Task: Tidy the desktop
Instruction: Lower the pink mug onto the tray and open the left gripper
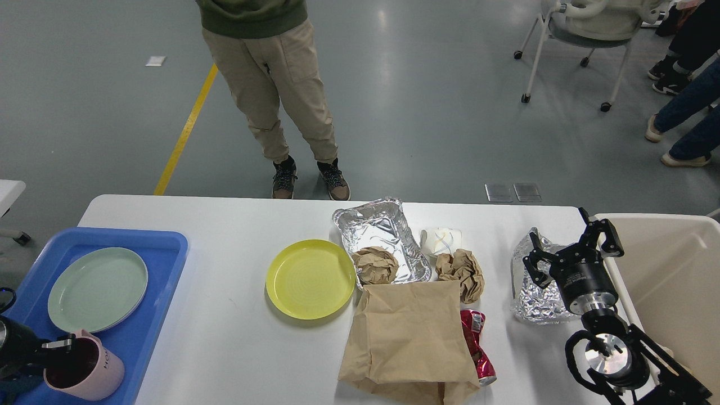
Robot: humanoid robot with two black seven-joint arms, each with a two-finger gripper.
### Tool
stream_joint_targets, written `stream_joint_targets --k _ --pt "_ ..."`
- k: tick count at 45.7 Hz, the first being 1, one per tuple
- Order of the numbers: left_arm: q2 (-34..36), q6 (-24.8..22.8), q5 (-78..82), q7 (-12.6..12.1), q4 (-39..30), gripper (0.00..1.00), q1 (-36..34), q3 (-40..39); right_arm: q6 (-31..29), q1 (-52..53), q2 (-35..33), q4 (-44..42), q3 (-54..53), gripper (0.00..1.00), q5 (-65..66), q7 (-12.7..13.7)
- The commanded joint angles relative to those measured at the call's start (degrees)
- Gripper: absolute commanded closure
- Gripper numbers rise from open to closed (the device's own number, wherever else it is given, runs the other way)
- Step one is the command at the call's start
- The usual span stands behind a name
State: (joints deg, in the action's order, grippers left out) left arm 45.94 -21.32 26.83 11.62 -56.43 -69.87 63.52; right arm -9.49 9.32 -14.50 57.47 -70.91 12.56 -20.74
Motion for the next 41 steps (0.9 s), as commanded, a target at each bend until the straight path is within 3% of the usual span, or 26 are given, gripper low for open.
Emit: stream_joint_targets --k 1,18,30,36,41 --pt "0.03 0.31 -1.52 0.16 -0.08 0.26 0.08 -0.15 0.0 0.0 0.0 0.01 -0.02 0.0 0.01 0.0" --pt "0.12 0.05 -1.78 0.07 -0.61 0.11 -0.09 -0.15 0.0 0.0 0.0 0.01 -0.02 0.0 0.01 0.0" --pt "0.56 -0.56 -1.87 0.07 -1.66 0.07 -0.7 0.2 0.0 0.0 0.0 0.01 -0.02 0.0 0.01 0.0" --pt "1.87 -3.55 -2.48 -0.19 -6.58 0.06 -5.88 1.78 0.0 0.0 0.0 0.01 -0.02 0.0 0.01 0.0" --pt "2.66 -6.97 -2.57 0.16 -10.88 0.05 -13.34 7.74 0.0 0.0 0.0 0.01 -0.02 0.0 0.01 0.0"
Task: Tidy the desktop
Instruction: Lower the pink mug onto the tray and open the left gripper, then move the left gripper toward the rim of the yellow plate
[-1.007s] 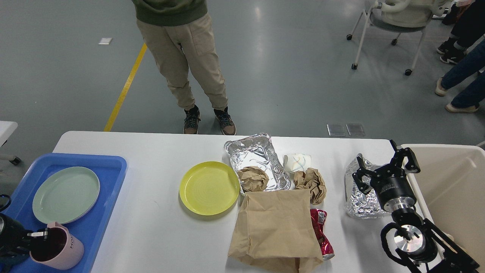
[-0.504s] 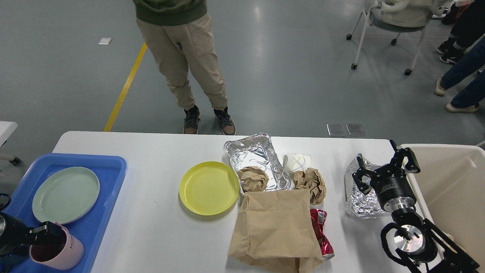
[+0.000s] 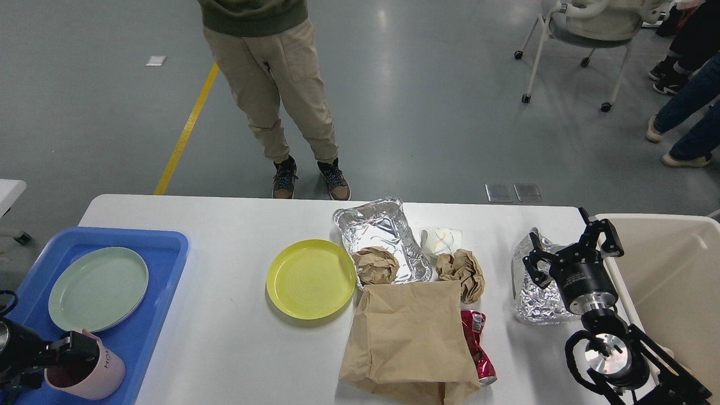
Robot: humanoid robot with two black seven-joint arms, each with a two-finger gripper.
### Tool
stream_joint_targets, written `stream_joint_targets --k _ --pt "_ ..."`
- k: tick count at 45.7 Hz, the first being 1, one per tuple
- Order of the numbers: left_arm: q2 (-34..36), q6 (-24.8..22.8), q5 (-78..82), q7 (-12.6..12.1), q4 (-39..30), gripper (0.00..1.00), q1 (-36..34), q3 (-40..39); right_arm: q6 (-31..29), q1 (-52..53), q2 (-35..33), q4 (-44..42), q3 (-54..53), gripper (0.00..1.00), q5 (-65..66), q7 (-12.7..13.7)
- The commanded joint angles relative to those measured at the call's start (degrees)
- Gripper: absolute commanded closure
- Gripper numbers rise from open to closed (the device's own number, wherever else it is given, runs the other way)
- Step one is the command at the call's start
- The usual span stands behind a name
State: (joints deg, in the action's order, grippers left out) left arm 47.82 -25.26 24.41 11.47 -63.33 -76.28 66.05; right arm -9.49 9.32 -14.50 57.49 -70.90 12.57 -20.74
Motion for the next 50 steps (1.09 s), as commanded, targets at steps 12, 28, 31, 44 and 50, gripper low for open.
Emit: stream_joint_targets --k 12,28,31,44,50 --pt "-0.88 -5.68 -6.04 0.48 -15.85 0.05 -30.93 24.37 0.0 0.0 0.0 -0.01 -0.03 0.0 -0.01 0.0" --pt "-19.51 -16.05 -16.31 -0.13 -25.78 0.04 -55.64 30.72 0.0 0.0 0.0 -0.01 -0.03 0.0 -0.01 0.0" --pt "-22.15 -16.4 -20.01 -0.49 -27.02 0.04 -58.63 29.23 0.0 0.0 0.0 -0.01 0.06 0.0 -0.01 0.0" --pt "-33.31 -17.72 -30.3 -3.04 -35.1 0.04 -71.28 24.74 0.0 0.0 0.0 -0.01 -0.03 0.0 -0.01 0.0" --pt "-36.92 -17.99 -31.09 -2.86 -37.66 0.04 -76.12 24.74 0.0 0.0 0.0 -0.09 -0.03 0.0 -0.01 0.0"
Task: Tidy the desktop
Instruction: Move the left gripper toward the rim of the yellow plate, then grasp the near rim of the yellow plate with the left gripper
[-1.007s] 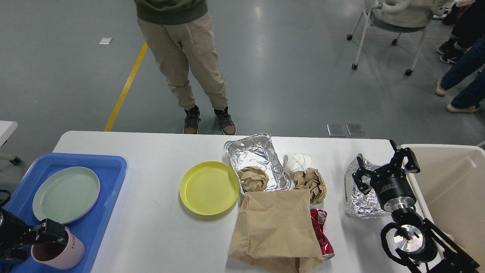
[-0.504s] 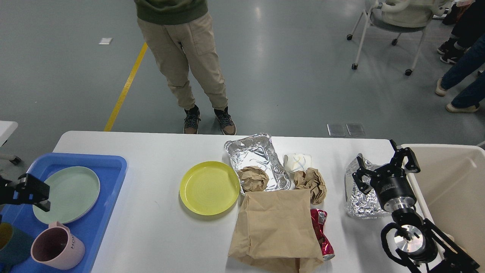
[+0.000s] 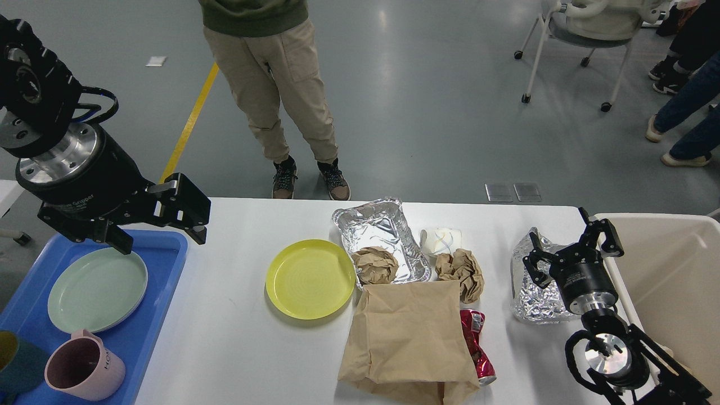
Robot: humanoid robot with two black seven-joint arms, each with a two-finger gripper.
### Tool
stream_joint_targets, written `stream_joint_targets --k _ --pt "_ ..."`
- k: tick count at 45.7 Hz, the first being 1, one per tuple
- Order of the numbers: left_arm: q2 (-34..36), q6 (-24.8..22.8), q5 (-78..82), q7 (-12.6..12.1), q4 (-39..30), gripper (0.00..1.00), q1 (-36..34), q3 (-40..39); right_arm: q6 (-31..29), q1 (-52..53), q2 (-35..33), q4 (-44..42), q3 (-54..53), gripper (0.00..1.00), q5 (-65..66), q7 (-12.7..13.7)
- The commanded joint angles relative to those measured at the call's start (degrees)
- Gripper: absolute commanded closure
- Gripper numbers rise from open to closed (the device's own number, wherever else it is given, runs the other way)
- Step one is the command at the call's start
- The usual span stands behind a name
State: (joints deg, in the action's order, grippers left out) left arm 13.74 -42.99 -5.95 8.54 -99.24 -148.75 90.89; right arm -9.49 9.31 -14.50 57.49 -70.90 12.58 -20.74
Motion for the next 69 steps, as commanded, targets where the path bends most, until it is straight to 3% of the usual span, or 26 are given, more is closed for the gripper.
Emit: stream_joint_targets --k 1,18,32,47,58,63,69 --pt "-3.01 -0.34 -0.91 0.07 -1.75 0.04 -3.91 -0.1 0.0 0.0 0.0 -0.09 -0.03 0.0 -0.01 0.0" --pt "-3.01 -0.43 -1.17 0.16 -1.14 0.04 -1.63 -0.81 0.0 0.0 0.0 -0.01 -0.03 0.0 -0.01 0.0" --pt "-6.0 5.28 -2.49 0.68 6.42 0.08 11.37 -5.72 0.0 0.0 0.0 -0.01 -0.03 0.0 -0.01 0.0" --pt "-13.12 21.97 -25.23 -0.81 14.94 0.11 34.48 -6.87 0.0 0.0 0.0 -0.01 0.06 0.0 -0.01 0.0" --pt "-13.12 38.15 -34.04 -2.65 20.48 0.11 48.54 -10.9 0.0 0.0 0.0 -0.01 -0.03 0.0 -0.01 0.0" --pt "-12.16 42.37 -35.54 -6.34 25.75 0.11 55.31 -16.09 0.0 0.0 0.0 -0.01 0.06 0.0 -0.01 0.0" --pt "-10.84 43.43 -34.75 -10.12 32.69 0.07 62.08 -21.98 0.0 0.0 0.0 -0.01 -0.03 0.0 -0.01 0.0"
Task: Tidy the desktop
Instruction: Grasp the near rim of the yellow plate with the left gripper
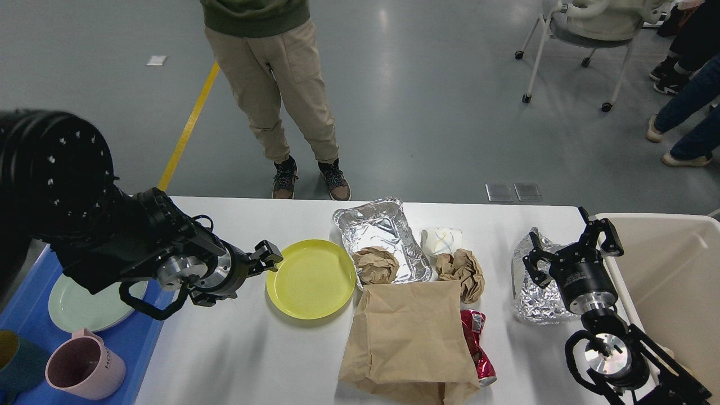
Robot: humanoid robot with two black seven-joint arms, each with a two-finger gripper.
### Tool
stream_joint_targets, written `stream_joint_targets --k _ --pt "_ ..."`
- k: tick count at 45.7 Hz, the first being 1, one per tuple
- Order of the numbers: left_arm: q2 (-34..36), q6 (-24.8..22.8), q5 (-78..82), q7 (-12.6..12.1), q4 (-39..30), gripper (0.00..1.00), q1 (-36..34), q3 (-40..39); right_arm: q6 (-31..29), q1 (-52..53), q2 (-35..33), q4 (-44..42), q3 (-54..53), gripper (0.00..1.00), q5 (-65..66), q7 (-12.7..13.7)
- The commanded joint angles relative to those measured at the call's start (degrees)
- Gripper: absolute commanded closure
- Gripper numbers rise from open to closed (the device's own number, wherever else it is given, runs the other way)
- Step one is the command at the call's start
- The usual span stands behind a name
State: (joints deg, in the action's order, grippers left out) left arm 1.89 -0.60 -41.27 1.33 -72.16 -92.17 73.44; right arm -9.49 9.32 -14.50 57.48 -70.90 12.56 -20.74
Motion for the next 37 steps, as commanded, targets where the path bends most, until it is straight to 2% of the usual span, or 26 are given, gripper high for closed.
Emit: stream_joint_targets --k 1,15,37 --pt "1.09 1.04 0.75 -3.09 6.68 0.06 6.55 -5.06 0.0 0.0 0.0 0.0 -0.03 0.0 0.01 0.0" --pt "1.71 0.68 9.71 -3.09 14.51 0.06 15.61 -13.76 0.0 0.0 0.0 0.0 -0.03 0.0 0.01 0.0" --pt "4.52 1.83 9.89 -3.0 18.81 0.07 20.36 -18.68 0.0 0.0 0.0 0.0 -0.03 0.0 0.01 0.0"
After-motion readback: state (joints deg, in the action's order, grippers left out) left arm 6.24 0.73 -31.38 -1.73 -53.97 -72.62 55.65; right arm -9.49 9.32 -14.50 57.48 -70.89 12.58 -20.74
